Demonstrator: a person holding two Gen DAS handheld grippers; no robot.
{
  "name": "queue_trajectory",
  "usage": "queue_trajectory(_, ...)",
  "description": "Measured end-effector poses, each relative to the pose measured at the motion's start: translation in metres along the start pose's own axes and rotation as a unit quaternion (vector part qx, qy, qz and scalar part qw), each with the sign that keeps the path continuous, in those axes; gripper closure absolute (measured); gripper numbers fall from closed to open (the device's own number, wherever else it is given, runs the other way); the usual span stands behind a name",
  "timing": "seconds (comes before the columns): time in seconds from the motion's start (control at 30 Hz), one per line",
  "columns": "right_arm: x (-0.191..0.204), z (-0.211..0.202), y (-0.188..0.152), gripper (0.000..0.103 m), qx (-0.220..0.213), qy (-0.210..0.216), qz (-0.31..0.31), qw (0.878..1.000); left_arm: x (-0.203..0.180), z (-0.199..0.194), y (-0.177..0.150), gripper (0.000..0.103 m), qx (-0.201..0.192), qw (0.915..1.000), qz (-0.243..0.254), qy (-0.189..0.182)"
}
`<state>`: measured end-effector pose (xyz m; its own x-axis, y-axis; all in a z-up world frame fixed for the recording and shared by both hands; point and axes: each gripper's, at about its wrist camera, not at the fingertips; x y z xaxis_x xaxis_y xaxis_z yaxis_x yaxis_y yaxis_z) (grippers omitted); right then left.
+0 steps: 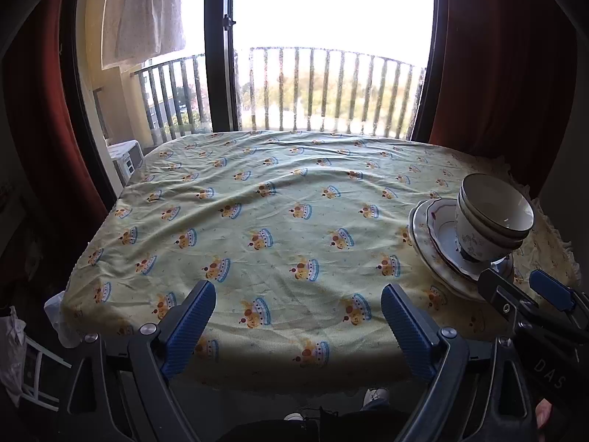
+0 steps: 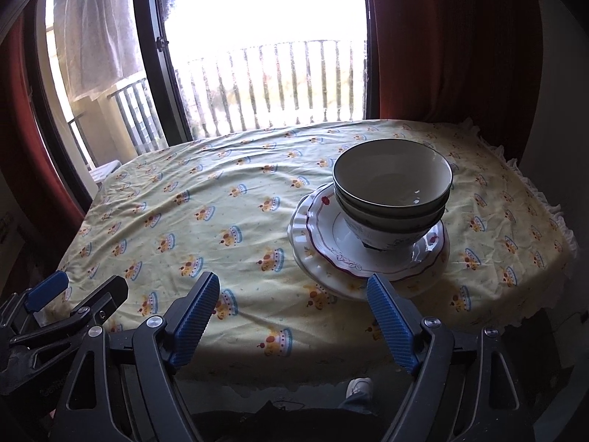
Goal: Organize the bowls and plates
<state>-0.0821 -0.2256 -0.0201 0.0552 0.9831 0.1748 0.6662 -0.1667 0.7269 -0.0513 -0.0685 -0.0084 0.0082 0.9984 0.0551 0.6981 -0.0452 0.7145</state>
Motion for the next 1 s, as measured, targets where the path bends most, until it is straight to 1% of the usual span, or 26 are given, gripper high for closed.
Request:
queue_trajectory(0.8,-0.007,0.002,0.007,0.018,-0.004,0.0,-0.002,1.0,-0.004,-0.002,0.006,0.009,-0.013,0.9999,-0.002,0.002)
queue_trajectory(1.0,-0.012,0.004,0.011,0.018,0.0,-0.002,-0.001,1.0,-0.005,-0.002,0.009,0.006,-0.015,0.9999,-0.003,0.0)
Point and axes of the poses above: each gripper's, at about its wrist camera, not at the fingertips, and z roughly the way its jaws point, x to its left, y to its top, and after that the axes turned 8 degrees about y, right-handed
